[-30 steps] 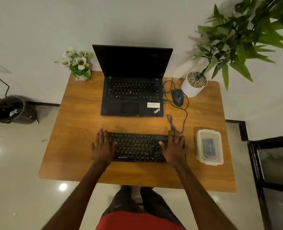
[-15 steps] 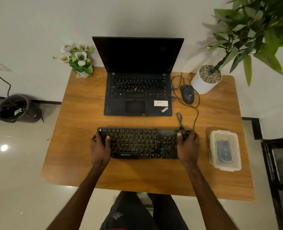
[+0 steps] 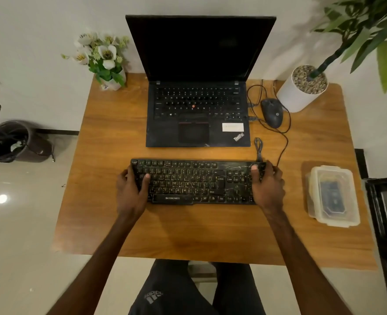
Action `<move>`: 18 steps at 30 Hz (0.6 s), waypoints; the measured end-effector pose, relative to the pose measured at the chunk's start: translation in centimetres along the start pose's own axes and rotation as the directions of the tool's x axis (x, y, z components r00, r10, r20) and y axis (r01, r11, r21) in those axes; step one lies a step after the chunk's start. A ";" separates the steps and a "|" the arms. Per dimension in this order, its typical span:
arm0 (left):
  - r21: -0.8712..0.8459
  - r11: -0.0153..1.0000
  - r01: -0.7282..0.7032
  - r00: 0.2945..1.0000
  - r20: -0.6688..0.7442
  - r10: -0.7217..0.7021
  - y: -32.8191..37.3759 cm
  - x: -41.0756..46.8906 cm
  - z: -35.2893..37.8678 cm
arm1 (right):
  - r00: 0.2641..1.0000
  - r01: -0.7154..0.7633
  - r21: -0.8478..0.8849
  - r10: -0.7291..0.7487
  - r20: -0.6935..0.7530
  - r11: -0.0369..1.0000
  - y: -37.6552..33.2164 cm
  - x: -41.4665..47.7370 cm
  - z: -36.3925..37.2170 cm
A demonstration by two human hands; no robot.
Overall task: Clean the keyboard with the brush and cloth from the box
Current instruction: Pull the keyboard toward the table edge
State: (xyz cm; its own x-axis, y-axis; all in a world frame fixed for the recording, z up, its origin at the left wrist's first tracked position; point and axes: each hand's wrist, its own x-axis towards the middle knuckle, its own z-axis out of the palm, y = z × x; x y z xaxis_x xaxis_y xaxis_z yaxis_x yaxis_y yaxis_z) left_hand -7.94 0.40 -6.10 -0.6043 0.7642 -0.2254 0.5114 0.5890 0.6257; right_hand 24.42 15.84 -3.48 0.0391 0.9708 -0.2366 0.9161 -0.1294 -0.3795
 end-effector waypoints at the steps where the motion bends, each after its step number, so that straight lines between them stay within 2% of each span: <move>1: 0.043 0.999 -0.001 1.000 -0.011 0.001 0.0 -0.2 0.3 | 1.000 0.016 -0.025 -0.017 -0.023 1.000 -0.2 0.0 0.2; 5: 0.206 0.977 -0.061 0.995 -0.060 0.075 0.1 -1.3 2.3 | 0.993 0.073 -0.157 -0.087 -0.084 0.985 -0.5 -0.9 2.6; 8: 0.345 0.915 -0.209 0.965 -0.079 0.250 -0.3 -2.4 3.5 | 0.979 0.098 -0.176 -0.126 -0.159 0.980 0.0 -2.1 3.8; 10: 0.409 0.827 -0.385 0.901 -0.026 0.432 -0.2 -4.0 4.6 | 0.947 0.214 -0.213 -0.256 -0.195 0.953 -0.2 -3.7 4.4; 12: 0.435 0.718 -0.543 0.812 0.054 0.581 0.1 -5.9 6.4 | 0.901 0.354 -0.249 -0.400 -0.167 0.901 -0.6 -5.7 6.0; 14: 0.434 0.672 -0.600 0.773 0.100 0.626 0.4 -7.6 8.0 | 0.858 0.451 -0.265 -0.496 -0.135 0.852 -0.6 -7.7 7.8; 18: 0.452 0.694 -0.560 0.801 0.081 0.594 0.0 -8.4 9.5 | 0.838 0.472 -0.299 -0.527 -0.139 0.829 0.3 -8.3 9.5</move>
State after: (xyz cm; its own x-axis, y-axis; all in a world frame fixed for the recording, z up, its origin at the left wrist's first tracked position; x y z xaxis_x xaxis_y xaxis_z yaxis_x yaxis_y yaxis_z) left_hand 2.89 -3.52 -11.31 -0.1307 0.9828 0.1302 0.9698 0.0995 0.2225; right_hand 20.61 5.80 -10.17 -0.3947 0.9101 0.1264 0.8976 0.4113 -0.1587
